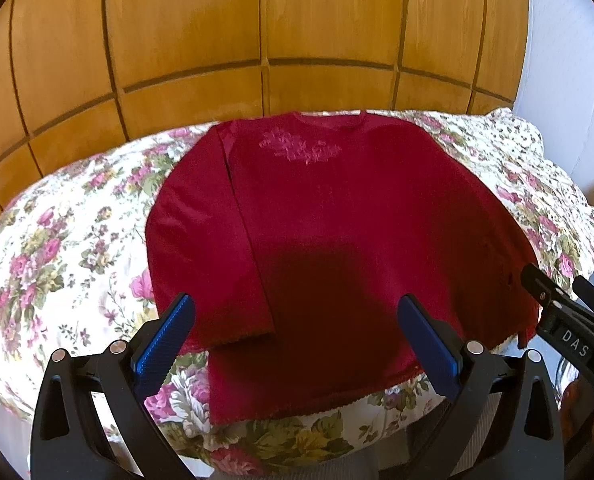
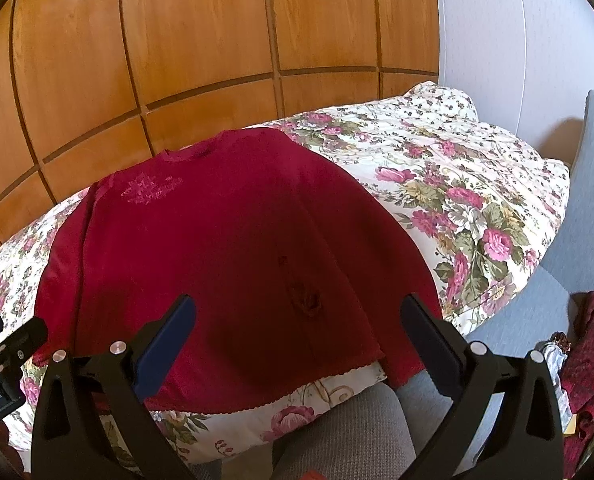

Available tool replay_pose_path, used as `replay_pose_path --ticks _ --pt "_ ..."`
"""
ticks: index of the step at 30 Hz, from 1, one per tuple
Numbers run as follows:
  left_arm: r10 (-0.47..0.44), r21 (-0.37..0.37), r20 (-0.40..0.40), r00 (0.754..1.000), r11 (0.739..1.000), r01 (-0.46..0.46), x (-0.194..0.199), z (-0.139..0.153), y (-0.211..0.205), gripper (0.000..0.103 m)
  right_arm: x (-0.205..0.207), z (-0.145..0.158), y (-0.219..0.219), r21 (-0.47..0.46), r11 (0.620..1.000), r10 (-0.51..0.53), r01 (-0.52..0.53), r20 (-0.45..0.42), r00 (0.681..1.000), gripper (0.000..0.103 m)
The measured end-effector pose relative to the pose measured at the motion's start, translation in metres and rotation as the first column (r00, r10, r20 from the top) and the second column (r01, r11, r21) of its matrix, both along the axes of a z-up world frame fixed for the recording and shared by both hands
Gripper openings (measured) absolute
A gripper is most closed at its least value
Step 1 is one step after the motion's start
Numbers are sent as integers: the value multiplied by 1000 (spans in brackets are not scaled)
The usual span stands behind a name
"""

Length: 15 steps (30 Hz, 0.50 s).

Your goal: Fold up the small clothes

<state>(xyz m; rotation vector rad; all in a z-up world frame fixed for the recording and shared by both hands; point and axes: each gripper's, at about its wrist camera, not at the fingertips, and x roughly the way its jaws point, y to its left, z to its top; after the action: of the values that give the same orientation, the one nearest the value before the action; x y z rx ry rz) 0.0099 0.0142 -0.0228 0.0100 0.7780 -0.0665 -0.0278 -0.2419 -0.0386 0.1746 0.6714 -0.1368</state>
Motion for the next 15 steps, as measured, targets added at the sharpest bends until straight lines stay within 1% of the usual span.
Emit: replay_pose_path --ticks 5,15 --pt "-3 -15 -32 999 1000 3 2 -7 2 100 2 -2 0 0 1000 1 -1 -11 1000 101" --pt "9 -32 -44 999 999 -10 3 -10 6 100 4 -5 -1 -2 1000 1 -1 -18 1000 101"
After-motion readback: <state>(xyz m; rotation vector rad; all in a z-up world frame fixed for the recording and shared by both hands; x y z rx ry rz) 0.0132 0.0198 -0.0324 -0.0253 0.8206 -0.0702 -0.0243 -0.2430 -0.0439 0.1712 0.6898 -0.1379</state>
